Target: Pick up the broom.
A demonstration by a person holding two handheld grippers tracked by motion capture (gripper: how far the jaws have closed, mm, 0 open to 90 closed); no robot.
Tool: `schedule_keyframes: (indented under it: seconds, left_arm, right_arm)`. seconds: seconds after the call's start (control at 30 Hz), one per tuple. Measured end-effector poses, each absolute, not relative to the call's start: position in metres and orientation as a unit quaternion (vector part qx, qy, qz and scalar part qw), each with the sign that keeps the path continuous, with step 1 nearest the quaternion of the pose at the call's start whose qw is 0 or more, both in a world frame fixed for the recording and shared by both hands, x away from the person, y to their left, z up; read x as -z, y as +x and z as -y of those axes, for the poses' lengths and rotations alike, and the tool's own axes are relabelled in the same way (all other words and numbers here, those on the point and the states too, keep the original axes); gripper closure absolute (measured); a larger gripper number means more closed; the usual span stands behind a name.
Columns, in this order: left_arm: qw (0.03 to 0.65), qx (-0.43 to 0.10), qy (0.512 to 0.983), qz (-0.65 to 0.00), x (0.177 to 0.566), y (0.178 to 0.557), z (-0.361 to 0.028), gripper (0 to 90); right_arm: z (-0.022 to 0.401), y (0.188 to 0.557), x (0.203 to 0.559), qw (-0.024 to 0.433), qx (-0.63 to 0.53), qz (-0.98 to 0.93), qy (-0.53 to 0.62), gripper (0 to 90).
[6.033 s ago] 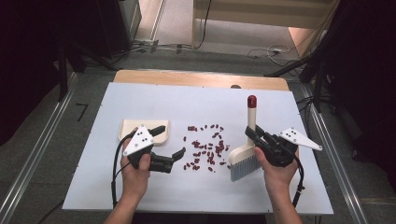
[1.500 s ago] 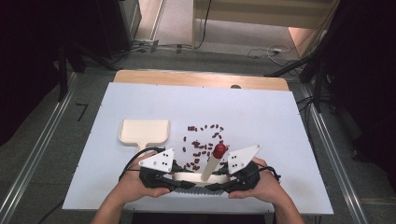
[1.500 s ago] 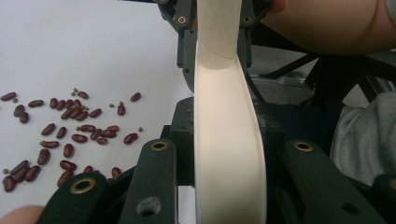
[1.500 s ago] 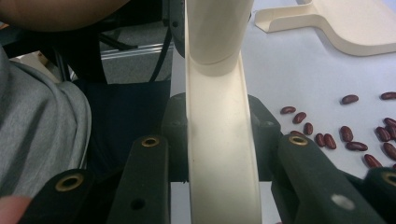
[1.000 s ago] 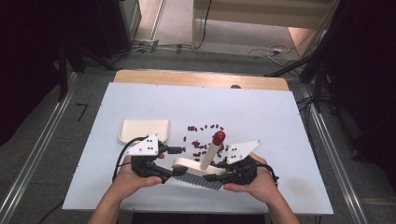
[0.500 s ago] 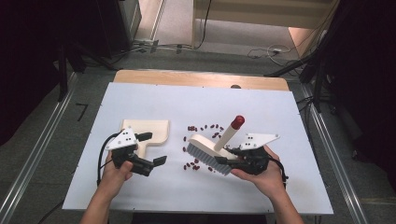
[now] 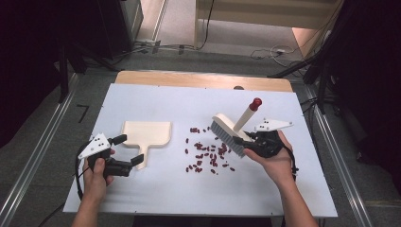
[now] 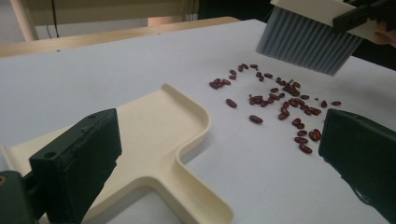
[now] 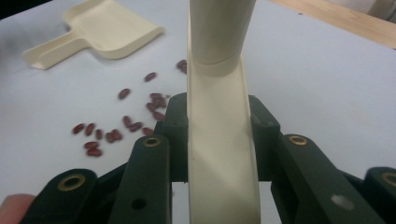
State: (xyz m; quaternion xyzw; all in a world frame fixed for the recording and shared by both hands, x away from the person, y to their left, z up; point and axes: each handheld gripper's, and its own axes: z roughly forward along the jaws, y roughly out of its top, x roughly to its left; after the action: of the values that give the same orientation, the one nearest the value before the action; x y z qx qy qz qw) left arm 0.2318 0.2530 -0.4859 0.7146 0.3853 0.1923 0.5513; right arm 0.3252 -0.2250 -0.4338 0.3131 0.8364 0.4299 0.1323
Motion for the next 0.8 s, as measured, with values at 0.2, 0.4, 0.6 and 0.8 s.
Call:
schedule_keyframes:
  seconds: [0.2,0.4,0.6,0.8]
  left_arm:
    - [0.54,-0.206,0.715,-0.393,0.495,0.233,-0.259,0.0]
    - [0.552,-0.208,0.705,-0.394,0.504,0.232,-0.265,1.8]
    - [0.562,-0.207,0.695,-0.398,0.51,0.232,-0.266,1.8]
    - [0.563,-0.211,0.693,-0.399,0.513,0.23,-0.264,1.8]
  right_arm:
    - [0.228,0.345,0.436,0.16,-0.414,-0.828,0.344,65.6]
    - [0.227,0.359,0.441,0.174,-0.399,-0.826,0.359,65.6]
    - [0.228,0.371,0.444,0.202,-0.378,-0.824,0.37,65.5]
    - [0.227,0.379,0.45,0.221,-0.366,-0.82,0.38,65.5]
